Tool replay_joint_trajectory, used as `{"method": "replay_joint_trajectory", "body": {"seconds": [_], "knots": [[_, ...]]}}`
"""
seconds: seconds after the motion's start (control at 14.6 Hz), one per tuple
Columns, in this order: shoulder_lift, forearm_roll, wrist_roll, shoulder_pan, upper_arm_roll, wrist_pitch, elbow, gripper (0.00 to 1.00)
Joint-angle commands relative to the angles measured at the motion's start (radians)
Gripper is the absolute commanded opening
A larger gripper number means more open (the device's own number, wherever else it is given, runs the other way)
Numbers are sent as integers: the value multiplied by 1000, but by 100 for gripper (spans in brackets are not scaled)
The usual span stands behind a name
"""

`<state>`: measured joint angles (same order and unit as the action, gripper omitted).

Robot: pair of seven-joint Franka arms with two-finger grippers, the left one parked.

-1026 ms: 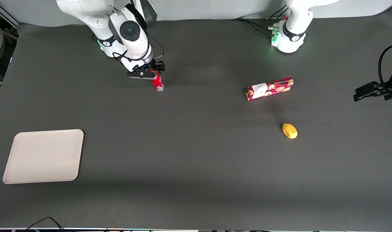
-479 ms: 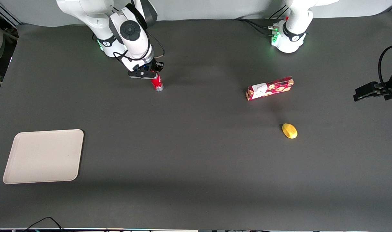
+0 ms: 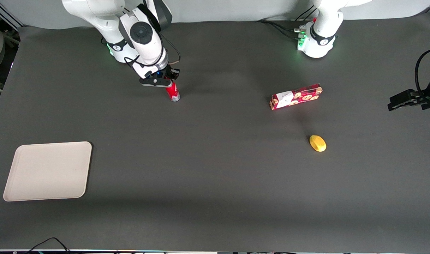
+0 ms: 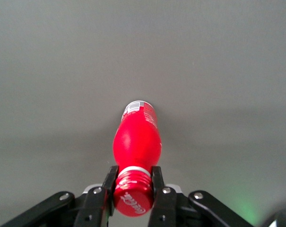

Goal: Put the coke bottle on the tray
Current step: 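Lift the bottle and carry it with the right gripper to the white tray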

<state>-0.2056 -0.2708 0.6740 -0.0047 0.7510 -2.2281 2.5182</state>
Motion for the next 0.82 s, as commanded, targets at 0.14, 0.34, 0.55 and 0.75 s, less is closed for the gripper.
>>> {"method": "replay_joint_trajectory", "body": {"seconds": [0.14,0.34,0.55,0.75], "knots": [[-2,154,-1,2,-197,175,-237,0],[31,203,-129,-4,-329,286,-388,0],[89,293,-342,-44,-473,381,-543,0],[191,352,-572,-95,-611,416,-695,0]]}}
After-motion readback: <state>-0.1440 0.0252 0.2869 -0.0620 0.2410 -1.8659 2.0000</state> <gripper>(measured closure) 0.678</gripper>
